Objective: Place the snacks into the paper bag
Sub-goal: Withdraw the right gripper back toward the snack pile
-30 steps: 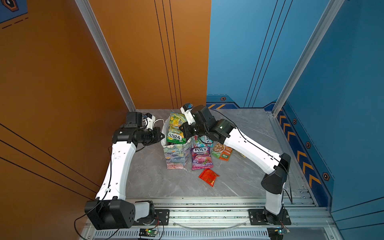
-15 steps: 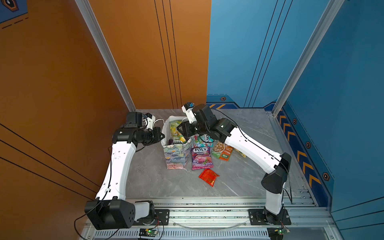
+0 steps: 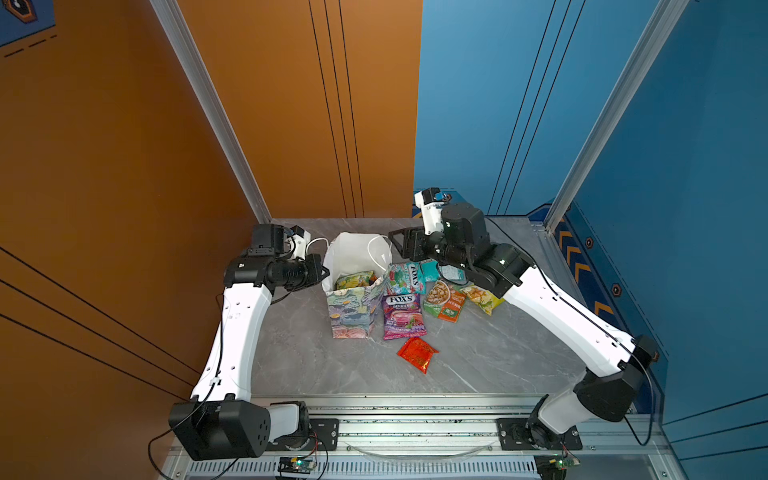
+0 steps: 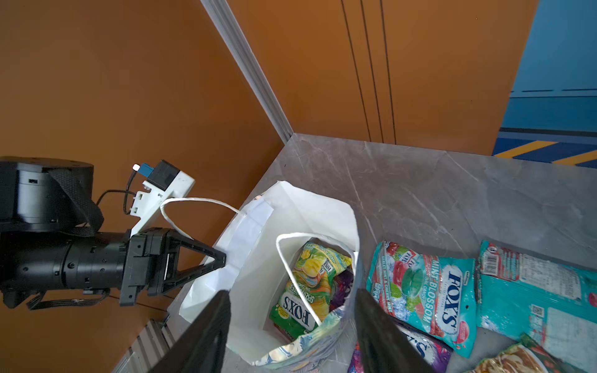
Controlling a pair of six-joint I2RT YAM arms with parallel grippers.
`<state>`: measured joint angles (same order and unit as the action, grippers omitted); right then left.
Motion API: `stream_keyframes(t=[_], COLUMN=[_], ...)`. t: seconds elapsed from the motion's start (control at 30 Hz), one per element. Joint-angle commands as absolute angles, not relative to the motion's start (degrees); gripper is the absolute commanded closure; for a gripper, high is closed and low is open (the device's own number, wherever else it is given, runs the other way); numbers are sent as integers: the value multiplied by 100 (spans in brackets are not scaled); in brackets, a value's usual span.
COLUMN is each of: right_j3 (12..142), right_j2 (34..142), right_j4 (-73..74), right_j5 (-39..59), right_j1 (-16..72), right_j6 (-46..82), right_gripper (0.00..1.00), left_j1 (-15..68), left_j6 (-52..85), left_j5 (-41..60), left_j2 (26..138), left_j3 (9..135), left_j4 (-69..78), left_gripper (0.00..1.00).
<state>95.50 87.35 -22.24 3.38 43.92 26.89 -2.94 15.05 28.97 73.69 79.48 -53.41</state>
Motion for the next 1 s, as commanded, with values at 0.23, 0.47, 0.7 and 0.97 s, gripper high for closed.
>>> stream_keyframes(t=[0.23, 0.47, 0.7, 0.97], right_j3=[6964, 5784, 5288, 5237], right_j2=[7561, 7378, 7927, 8618], right_j4=[-1714, -1527, -1230, -899], right_j5=[0, 487, 1154, 1595], right_j1=[3520, 3123, 3109, 3220], right_j6=[3711, 4150, 4351, 4449], right_gripper=[36, 36, 36, 36], left_j1=[-315, -312, -314, -316], left_j6=[1529, 1529, 1529, 1538], left_j5=[3133, 3129, 3125, 3137], left_j2=[7224, 7223, 7212, 7219], left_j3=[7965, 7943, 7942, 7926], left_j4=[-5130, -5126, -5129, -5128], left_gripper=[100, 100, 100, 100])
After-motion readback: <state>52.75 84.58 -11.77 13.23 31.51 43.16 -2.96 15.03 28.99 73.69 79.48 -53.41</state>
